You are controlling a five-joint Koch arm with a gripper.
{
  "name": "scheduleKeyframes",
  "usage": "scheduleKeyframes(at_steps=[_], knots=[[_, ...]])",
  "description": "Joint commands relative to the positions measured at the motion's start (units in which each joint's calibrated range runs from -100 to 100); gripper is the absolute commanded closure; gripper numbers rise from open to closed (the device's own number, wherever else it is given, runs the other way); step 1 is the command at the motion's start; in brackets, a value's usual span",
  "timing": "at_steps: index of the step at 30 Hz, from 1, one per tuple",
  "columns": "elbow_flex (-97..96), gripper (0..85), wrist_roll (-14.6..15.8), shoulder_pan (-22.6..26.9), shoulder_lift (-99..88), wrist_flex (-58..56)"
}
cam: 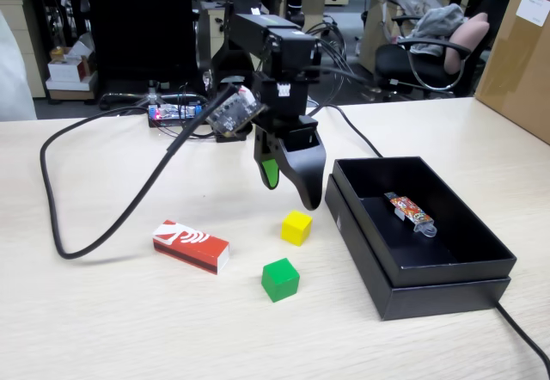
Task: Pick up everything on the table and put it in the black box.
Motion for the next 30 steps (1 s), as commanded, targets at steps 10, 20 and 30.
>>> scheduleKeyframes(at_steps=[10, 20, 30], knots=[[7.7, 38.4, -0.7, 1.7, 6.3, -2.3], [8.6, 40.8, -1.2, 2.2, 13.6, -2.3], [7.7, 49.3, -1.0, 2.2, 16.3, -2.3]])
